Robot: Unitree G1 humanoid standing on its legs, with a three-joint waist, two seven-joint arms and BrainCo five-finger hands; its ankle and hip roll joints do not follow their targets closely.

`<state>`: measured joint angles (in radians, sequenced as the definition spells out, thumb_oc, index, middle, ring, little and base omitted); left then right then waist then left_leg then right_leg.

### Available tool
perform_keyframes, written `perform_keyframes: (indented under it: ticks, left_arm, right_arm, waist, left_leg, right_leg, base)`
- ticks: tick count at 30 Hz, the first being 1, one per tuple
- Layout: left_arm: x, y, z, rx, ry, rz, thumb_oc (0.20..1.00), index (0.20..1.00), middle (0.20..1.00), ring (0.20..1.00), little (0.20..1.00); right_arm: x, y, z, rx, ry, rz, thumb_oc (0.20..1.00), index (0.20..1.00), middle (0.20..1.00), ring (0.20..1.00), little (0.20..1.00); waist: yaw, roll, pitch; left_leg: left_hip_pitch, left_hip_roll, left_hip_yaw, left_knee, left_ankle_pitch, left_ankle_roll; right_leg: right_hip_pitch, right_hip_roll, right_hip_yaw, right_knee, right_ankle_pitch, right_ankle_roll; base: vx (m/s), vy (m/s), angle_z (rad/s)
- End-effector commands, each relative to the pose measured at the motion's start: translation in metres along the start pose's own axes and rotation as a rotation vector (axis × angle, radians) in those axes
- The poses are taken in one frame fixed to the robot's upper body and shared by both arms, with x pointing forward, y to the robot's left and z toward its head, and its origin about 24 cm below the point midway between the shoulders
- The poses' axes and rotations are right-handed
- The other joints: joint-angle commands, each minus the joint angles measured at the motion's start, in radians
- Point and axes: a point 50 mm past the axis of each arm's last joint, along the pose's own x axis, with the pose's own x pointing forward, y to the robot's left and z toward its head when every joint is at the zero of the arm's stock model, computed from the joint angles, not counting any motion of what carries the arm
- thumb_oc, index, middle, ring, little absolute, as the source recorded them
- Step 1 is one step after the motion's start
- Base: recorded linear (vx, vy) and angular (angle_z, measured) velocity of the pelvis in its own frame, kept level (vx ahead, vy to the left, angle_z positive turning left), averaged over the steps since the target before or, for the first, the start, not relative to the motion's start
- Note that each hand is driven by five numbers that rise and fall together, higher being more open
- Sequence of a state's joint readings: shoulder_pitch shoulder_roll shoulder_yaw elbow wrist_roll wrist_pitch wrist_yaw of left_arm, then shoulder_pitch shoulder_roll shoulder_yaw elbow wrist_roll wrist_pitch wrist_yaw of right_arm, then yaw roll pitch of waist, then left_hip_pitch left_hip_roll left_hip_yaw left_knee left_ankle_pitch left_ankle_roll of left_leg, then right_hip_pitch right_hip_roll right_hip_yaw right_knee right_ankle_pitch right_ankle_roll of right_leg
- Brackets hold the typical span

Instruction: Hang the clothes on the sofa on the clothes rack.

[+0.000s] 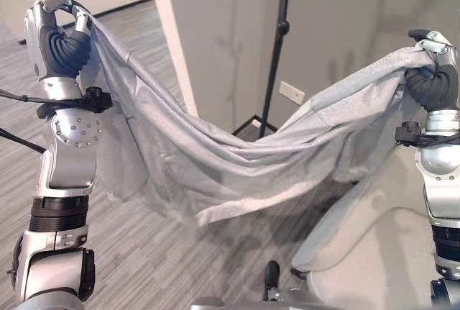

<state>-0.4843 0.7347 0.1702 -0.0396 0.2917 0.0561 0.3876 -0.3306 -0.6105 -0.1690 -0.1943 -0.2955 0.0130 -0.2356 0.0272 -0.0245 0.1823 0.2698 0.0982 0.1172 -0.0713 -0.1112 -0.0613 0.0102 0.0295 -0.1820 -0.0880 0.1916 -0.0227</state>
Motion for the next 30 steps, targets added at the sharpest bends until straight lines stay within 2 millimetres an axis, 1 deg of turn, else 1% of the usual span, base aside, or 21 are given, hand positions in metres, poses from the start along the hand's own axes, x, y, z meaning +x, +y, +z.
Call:
perform_keyframes:
  ticks: [1, 3, 4, 5, 6, 8, 9, 10, 12, 13, 14, 15, 16, 17, 18, 22, 27, 30]
  left_arm:
    - [0.018, 0.019, 0.032, -0.003, -0.164, 0.082, 0.200, 0.200, 0.200, 0.200, 0.200]
    - [0.017, 0.019, 0.032, -0.003, -0.164, 0.082, 0.200, 0.200, 0.200, 0.200, 0.200]
    - [0.016, 0.019, 0.036, -0.013, -0.179, 0.075, 0.200, 0.200, 0.200, 0.200, 0.200]
    - [0.016, 0.020, 0.038, -0.016, -0.186, 0.074, 0.200, 0.200, 0.200, 0.200, 0.200]
    - [0.015, 0.020, 0.039, -0.025, -0.190, 0.074, 0.200, 0.200, 0.200, 0.200, 0.200]
    - [0.015, 0.019, 0.040, -0.036, -0.190, 0.072, 0.200, 0.200, 0.200, 0.200, 0.200]
    - [0.015, 0.019, 0.042, -0.043, -0.194, 0.074, 0.200, 0.200, 0.200, 0.200, 0.200]
    - [0.016, 0.019, 0.041, -0.043, -0.191, 0.074, 0.200, 0.200, 0.200, 0.200, 0.200]
    - [0.018, 0.019, 0.040, -0.039, -0.188, 0.071, 0.200, 0.200, 0.200, 0.200, 0.200]
    - [0.020, 0.019, 0.038, -0.034, -0.181, 0.075, 0.200, 0.200, 0.200, 0.200, 0.200]
    - [0.021, 0.021, 0.035, -0.028, -0.166, 0.091, 0.200, 0.200, 0.200, 0.200, 0.200]
    - [0.020, 0.022, 0.034, -0.028, -0.167, 0.093, 0.200, 0.200, 0.200, 0.200, 0.200]
    - [0.020, 0.025, 0.036, -0.019, -0.178, 0.103, 0.200, 0.200, 0.200, 0.200, 0.200]
    - [0.018, 0.028, 0.033, -0.009, -0.173, 0.107, 0.200, 0.200, 0.200, 0.200, 0.200]
    - [0.017, 0.030, 0.033, -0.002, -0.175, 0.109, 0.200, 0.200, 0.200, 0.200, 0.200]
    - [0.013, 0.033, 0.027, 0.028, -0.166, 0.099, 0.200, 0.200, 0.200, 0.200, 0.200]
    - [0.013, 0.036, 0.025, 0.036, -0.161, 0.116, 0.200, 0.200, 0.200, 0.200, 0.200]
    - [0.013, 0.036, 0.025, 0.029, -0.161, 0.121, 0.200, 0.200, 0.200, 0.200, 0.200]
  right_arm:
    - [0.016, -0.027, 0.019, -0.030, -0.124, -0.120, 0.200, 0.200, 0.200, 0.200, 0.200]
    - [0.016, -0.027, 0.019, -0.030, -0.124, -0.120, 0.200, 0.200, 0.200, 0.200, 0.200]
    - [0.015, -0.025, 0.021, -0.021, -0.133, -0.111, 0.200, 0.200, 0.200, 0.200, 0.200]
    - [0.015, -0.025, 0.022, -0.017, -0.133, -0.112, 0.200, 0.200, 0.200, 0.200, 0.200]
    - [0.015, -0.025, 0.022, -0.012, -0.131, -0.113, 0.200, 0.200, 0.200, 0.200, 0.200]
    - [0.015, -0.025, 0.020, -0.015, -0.122, -0.111, 0.200, 0.200, 0.200, 0.200, 0.200]
    - [0.014, -0.026, 0.019, -0.023, -0.117, -0.114, 0.200, 0.200, 0.200, 0.200, 0.200]
    - [0.013, -0.029, 0.016, -0.032, -0.107, -0.123, 0.200, 0.200, 0.200, 0.200, 0.200]
    - [0.012, -0.032, 0.013, -0.039, -0.093, -0.138, 0.200, 0.200, 0.200, 0.200, 0.200]
    - [0.013, -0.033, 0.011, -0.046, -0.085, -0.141, 0.200, 0.200, 0.200, 0.200, 0.200]
    - [0.014, -0.031, 0.010, -0.047, -0.082, -0.142, 0.200, 0.200, 0.200, 0.200, 0.200]
    - [0.014, -0.029, 0.011, -0.042, -0.084, -0.137, 0.200, 0.200, 0.200, 0.200, 0.200]
    - [0.014, -0.028, 0.012, -0.037, -0.086, -0.130, 0.200, 0.200, 0.200, 0.200, 0.200]
    - [0.012, -0.027, 0.012, -0.029, -0.085, -0.126, 0.200, 0.200, 0.200, 0.200, 0.200]
    - [0.013, -0.026, 0.014, -0.016, -0.094, -0.131, 0.200, 0.200, 0.200, 0.200, 0.200]
    - [0.009, -0.024, 0.016, 0.007, -0.092, -0.125, 0.200, 0.200, 0.200, 0.200, 0.200]
    - [0.008, -0.022, 0.017, 0.020, -0.094, -0.123, 0.200, 0.200, 0.200, 0.200, 0.200]
    - [0.007, -0.020, 0.017, 0.027, -0.088, -0.119, 0.200, 0.200, 0.200, 0.200, 0.200]
  waist:
    - [-0.003, 0.038, -0.053]
    - [-0.004, 0.039, -0.053]
    - [-0.002, 0.026, -0.053]
    - [0.001, 0.014, -0.047]
    - [0.007, -0.001, -0.039]
    - [0.014, -0.011, -0.016]
    - [0.016, -0.012, -0.008]
    - [0.023, -0.016, -0.003]
    - [0.040, -0.018, -0.002]
    - [0.056, -0.018, 0.000]
    - [0.104, -0.022, 0.013]
    - [0.117, -0.023, 0.019]
    - [0.122, -0.021, 0.011]
    - [0.122, -0.015, -0.001]
    - [0.123, -0.013, -0.015]
    - [0.121, -0.022, -0.057]
    - [0.117, -0.016, -0.069]
    - [0.118, -0.010, -0.068]
  left_leg:
    - [0.004, -0.011, -0.011, -0.016, 0.187, 0.036]
    - [0.005, -0.010, -0.011, -0.016, 0.187, 0.035]
    - [-0.011, 0.014, 0.007, 0.094, 0.218, 0.028]
    - [-0.040, 0.020, 0.010, 0.174, 0.202, 0.030]
    - [-0.070, 0.028, 0.018, 0.243, 0.200, 0.035]
    - [-0.128, 0.054, 0.033, 0.328, 0.169, 0.045]
    - [-0.155, 0.072, 0.049, 0.308, 0.148, 0.049]
    - [-0.175, 0.071, 0.057, 0.266, 0.127, 0.047]
    - [-0.205, 0.056, 0.049, 0.152, 0.124, 0.027]
    - [-0.229, 0.045, 0.029, 0.074, 0.149, 0.020]
    - [-0.292, 0.021, -0.023, -0.016, 0.180, 0.007]
    - [-0.310, 0.019, -0.036, -0.016, 0.184, 0.001]
    - [-0.298, 0.023, -0.047, -0.016, 0.174, -0.002]
    - [-0.283, 0.028, -0.045, -0.016, 0.183, -0.004]
    - [-0.276, 0.023, -0.049, -0.016, 0.180, -0.005]
    - [-0.251, -0.014, -0.023, -0.016, 0.174, -0.001]
    - [-0.201, -0.041, -0.007, -0.016, 0.157, -0.001]
    - [-0.177, -0.047, -0.001, -0.016, 0.152, -0.001]
  right_leg:
    - [-0.001, -0.045, -0.044, 0.001, -0.099, 0.073]
    - [-0.001, -0.044, -0.044, 0.001, -0.099, 0.072]
    - [0.027, -0.053, -0.052, 0.001, -0.096, 0.072]
    - [0.042, -0.064, -0.054, 0.001, -0.096, 0.073]
    - [0.059, -0.077, -0.055, 0.001, -0.089, 0.071]
    - [0.088, -0.086, -0.060, 0.001, -0.100, 0.067]
    - [0.101, -0.084, -0.066, 0.001, -0.110, 0.070]
    - [0.110, -0.077, -0.066, 0.001, -0.114, 0.070]
    - [0.122, -0.067, -0.048, 0.001, -0.123, 0.070]
    - [0.129, -0.063, -0.033, 0.001, -0.126, 0.066]
    - [0.162, -0.060, -0.003, 0.001, -0.138, 0.057]
    - [0.171, -0.062, 0.005, 0.001, -0.139, 0.053]
    - [0.170, -0.066, 0.013, 0.001, -0.137, 0.051]
    - [0.168, -0.067, 0.022, 0.001, -0.133, 0.049]
    - [0.167, -0.077, 0.031, 0.001, -0.126, 0.049]
    - [0.163, -0.114, 0.048, 0.001, -0.105, 0.049]
    - [0.174, -0.160, 0.036, 0.001, -0.097, 0.055]
    - [0.178, -0.181, 0.029, 0.001, -0.091, 0.058]
  base:
    - [0.09, -0.069, 0.12]
    - [0.08, -0.086, 0.21]
    - [0.15, -0.188, 0.16]
    - [0.18, -0.255, 0.24]
    - [0.08, -0.150, 0.35]
    - [0.04, -0.092, 0.22]
    - [0.05, -0.044, 0.13]
    - [0.09, 0.000, 0.27]
    - [0.12, 0.060, 0.27]
    - [0.18, 0.106, -0.01]
    - [0.17, 0.096, -0.40]
    - [0.17, 0.119, -0.50]
    - [0.13, 0.144, -0.75]
    - [0.13, 0.193, -0.79]
    - [0.13, 0.228, -0.83]
    - [0.13, 0.232, -0.57]
    - [0.11, 0.191, -0.24]
    - [0.08, 0.169, -0.10]
